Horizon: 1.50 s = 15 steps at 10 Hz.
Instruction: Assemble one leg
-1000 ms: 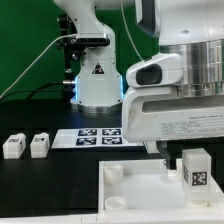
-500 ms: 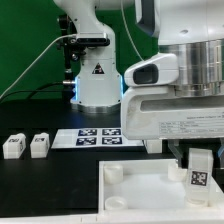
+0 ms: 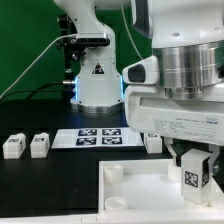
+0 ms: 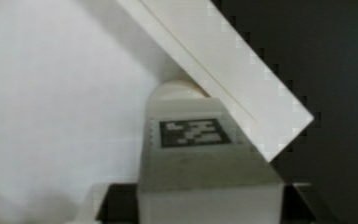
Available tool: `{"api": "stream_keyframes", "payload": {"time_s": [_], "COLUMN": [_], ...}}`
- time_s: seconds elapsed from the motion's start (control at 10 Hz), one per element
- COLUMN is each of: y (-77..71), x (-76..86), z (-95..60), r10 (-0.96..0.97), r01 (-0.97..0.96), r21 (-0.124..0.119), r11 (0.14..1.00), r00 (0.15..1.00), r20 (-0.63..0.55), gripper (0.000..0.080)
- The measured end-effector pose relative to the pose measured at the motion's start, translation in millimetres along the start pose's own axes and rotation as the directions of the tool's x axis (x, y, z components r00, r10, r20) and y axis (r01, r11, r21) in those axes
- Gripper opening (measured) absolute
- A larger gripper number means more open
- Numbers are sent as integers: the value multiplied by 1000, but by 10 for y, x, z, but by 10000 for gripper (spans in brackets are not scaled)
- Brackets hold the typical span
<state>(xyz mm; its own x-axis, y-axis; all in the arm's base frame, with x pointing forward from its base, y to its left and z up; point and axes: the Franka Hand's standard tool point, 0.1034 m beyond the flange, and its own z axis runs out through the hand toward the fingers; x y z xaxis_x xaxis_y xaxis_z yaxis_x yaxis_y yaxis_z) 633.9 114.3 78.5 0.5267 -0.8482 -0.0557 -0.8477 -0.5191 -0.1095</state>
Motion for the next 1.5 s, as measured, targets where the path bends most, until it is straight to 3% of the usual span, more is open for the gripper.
{"api": "stream_keyframes", "payload": {"time_s": [0.1, 0.3, 0.5, 0.7, 0.8, 0.9, 1.0, 1.3, 1.5], "y": [8, 2, -12, -9, -7, -3, -6, -22, -10], "x": [4, -39, -73, -78, -80, -80, -68, -87, -66], "z": [5, 18, 23, 29, 33, 36, 22, 14, 17], "r10": [179, 486, 618, 544, 498, 368, 143, -198, -430], "r01": [-179, -487, -619, -545, -499, -368, -144, 197, 430], "r21": [6, 14, 8, 11, 12, 16, 14, 18, 15], "r11": [984, 873, 785, 838, 867, 930, 990, 980, 903], "r00": [984, 873, 784, 838, 866, 929, 989, 980, 903], "r20": [2, 28, 45, 45, 43, 40, 32, 20, 12], "gripper": [301, 301, 300, 297, 524, 524, 623, 642, 649]}}
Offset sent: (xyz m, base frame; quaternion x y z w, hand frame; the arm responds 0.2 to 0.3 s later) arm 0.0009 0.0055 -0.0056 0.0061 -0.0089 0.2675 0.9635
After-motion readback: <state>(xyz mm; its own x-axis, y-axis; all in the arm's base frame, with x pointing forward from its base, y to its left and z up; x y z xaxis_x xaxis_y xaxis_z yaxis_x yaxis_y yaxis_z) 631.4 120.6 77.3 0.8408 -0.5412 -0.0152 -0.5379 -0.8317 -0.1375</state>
